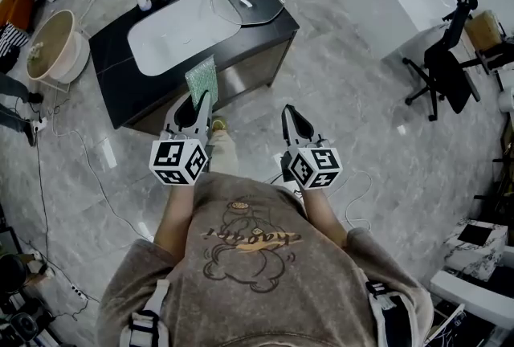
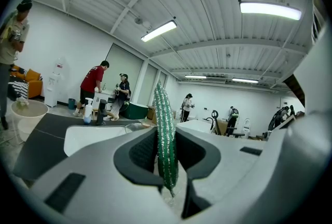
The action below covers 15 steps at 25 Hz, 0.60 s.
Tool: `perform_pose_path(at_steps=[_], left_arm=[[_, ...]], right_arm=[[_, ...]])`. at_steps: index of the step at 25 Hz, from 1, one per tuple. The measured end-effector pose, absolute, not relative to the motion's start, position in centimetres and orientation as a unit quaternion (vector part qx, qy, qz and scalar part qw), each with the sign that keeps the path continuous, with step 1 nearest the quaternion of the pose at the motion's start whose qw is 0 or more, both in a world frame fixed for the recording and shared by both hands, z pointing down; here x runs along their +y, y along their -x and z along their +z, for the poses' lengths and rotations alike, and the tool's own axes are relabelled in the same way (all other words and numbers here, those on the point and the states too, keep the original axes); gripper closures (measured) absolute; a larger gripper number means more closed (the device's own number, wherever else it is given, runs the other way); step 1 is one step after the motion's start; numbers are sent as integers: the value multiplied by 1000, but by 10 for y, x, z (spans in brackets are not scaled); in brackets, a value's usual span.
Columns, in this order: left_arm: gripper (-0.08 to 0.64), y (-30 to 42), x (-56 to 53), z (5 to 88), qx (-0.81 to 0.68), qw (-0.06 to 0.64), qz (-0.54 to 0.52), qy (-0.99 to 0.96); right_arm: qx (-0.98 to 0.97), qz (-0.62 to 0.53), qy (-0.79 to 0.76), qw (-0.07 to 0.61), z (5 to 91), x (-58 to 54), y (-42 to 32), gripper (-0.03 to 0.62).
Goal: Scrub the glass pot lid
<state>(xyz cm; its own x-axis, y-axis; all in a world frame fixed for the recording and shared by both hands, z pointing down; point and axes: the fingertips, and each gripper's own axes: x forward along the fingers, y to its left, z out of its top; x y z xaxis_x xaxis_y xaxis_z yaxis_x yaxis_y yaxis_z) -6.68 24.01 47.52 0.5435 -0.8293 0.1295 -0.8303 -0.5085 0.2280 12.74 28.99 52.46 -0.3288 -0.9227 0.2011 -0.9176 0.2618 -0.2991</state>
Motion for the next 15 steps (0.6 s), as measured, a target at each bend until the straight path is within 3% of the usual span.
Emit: perform_pose_path(at_steps=[15], left_arm=[[476,70,26,456,-437,134,13,-890]], right_arm=[[784,-184,594,-9,511,88,-110,566]])
